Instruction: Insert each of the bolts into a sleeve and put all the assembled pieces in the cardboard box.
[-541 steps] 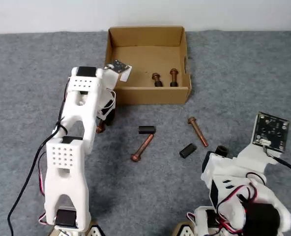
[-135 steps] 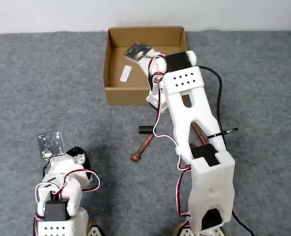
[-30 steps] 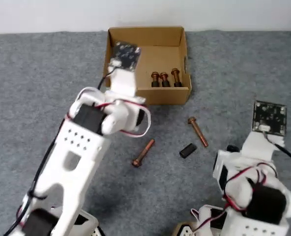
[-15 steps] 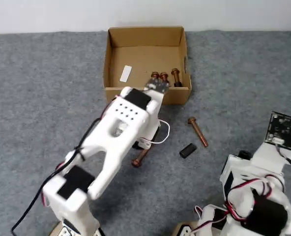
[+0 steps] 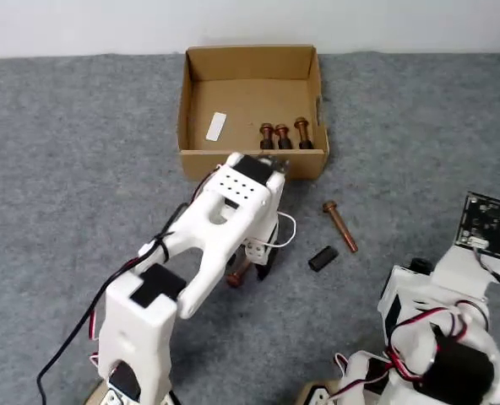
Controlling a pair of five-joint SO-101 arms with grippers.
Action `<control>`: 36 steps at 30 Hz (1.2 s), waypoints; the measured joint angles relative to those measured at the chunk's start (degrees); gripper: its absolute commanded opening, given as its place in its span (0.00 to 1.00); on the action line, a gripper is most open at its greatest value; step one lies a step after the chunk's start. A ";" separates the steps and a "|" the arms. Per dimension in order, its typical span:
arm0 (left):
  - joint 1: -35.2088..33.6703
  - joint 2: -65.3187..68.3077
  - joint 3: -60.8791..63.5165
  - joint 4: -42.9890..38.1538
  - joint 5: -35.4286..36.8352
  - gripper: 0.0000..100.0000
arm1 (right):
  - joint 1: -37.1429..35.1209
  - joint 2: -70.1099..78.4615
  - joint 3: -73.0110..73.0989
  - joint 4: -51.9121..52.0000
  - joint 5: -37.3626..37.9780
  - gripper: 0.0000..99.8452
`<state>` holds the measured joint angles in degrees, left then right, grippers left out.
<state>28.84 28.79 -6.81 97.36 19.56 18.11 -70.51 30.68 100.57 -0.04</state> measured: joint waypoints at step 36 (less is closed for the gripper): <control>-7.47 -4.48 -8.62 1.32 47.38 0.01 | 0.00 0.00 0.00 0.00 0.00 0.01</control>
<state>21.36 24.31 -15.43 98.68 66.95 18.11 -70.51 30.68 100.57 -0.04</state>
